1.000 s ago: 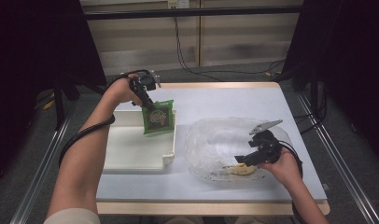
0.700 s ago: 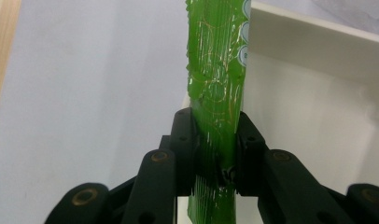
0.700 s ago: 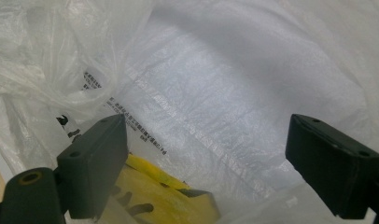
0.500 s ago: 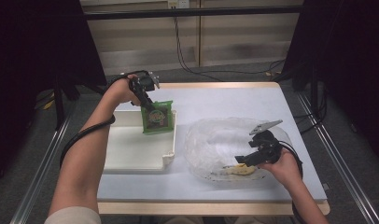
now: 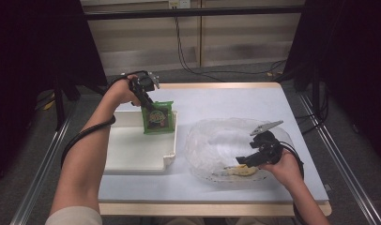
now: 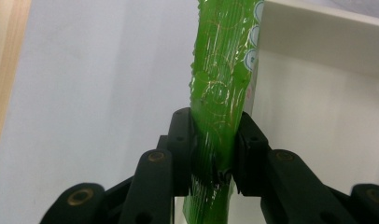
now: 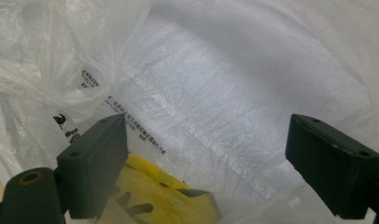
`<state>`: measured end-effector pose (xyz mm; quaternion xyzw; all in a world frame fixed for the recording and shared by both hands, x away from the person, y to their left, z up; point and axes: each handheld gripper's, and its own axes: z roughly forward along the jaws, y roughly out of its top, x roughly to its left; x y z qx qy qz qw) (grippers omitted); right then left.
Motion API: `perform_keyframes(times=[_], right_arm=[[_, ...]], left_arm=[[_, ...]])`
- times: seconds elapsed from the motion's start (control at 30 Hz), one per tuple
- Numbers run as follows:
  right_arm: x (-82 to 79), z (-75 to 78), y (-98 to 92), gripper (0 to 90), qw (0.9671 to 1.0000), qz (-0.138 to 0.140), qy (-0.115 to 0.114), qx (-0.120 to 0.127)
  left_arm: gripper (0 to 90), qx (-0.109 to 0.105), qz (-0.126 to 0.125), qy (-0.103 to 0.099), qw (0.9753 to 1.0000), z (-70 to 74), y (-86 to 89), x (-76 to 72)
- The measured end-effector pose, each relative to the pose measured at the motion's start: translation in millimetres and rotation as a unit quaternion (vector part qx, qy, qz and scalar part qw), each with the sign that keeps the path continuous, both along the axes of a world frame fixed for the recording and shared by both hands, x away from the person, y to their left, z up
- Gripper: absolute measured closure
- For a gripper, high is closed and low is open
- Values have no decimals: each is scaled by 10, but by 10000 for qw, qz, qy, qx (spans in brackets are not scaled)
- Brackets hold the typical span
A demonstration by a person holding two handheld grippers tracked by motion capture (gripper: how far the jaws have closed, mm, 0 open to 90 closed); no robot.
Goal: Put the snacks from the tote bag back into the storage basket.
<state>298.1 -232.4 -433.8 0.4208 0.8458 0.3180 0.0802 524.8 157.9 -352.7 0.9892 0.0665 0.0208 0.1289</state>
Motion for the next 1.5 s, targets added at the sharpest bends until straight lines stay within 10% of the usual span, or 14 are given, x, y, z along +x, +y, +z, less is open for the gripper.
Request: perform_keyframes(times=[0.53,0.77,1.03,1.5], right_arm=[[-8,6,16,130,10000,9,-29,-24],[-22,30,39,130,10000,21,-30,-16],[-27,41,48,130,10000,43,-72,-37],[-43,58,64,131,9999,62,-85,-38]], left_arm=[[458,-180,687,111,9974,17,90,-14],[318,-384,1251,57,9914,8,158,-29],[275,-356,1327,8,9905,41,192,-19],[127,-511,2186,291,9740,16,289,-12]])
